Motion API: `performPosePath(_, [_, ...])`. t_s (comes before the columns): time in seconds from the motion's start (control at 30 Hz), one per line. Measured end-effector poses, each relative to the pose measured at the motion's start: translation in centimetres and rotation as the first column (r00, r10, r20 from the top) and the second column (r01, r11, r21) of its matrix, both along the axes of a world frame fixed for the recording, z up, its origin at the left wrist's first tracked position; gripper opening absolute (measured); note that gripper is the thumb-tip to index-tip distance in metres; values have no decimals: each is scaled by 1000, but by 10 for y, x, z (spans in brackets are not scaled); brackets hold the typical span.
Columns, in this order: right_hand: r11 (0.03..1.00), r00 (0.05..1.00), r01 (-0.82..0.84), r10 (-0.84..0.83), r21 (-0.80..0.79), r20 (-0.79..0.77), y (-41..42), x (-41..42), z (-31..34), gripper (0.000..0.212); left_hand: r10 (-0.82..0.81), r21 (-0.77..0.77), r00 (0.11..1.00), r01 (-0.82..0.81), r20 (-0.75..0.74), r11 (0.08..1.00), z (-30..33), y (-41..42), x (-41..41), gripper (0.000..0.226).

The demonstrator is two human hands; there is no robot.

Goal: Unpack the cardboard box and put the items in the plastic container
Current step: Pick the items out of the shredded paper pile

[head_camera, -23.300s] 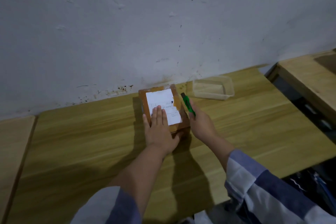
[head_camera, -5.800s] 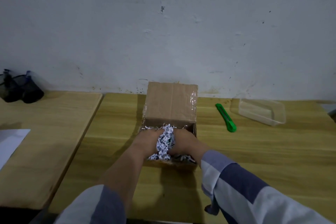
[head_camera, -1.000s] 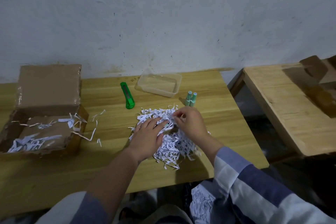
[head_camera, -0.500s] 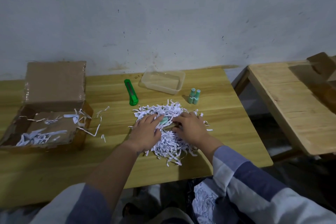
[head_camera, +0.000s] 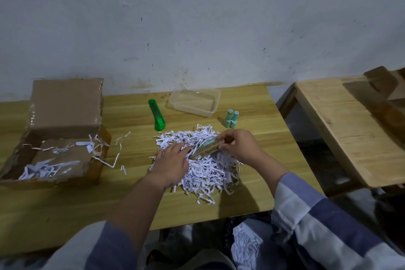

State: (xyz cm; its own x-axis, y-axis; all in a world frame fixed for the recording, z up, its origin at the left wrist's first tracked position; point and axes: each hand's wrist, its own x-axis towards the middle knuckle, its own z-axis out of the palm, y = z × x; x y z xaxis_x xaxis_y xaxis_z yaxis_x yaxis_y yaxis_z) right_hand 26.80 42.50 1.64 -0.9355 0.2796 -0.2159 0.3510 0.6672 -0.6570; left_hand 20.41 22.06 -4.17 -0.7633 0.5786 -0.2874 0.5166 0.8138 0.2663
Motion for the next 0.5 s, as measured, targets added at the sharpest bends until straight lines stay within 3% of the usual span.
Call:
performPosePath(0.13, [977,993,57,-76,-206,-90,12,4,15,22,6,-6,1000,-6,-8,1000,1,0,2,49])
performPosePath(0.27, [880,962,165,-244,-446,-126,29,11,18,27,24,13,1000,-24,1,1000,1,2,3,48])
performPosePath(0.4, [865,951,201,-286,-460,-121,34,19,13,28,66,73,998,-66,1,995,5,4,4,47])
performPosePath(0.5, [851,961,177,-258,-495,-100,31,23,5,27,141,259,990,-132,-15,957,8,7,6,42])
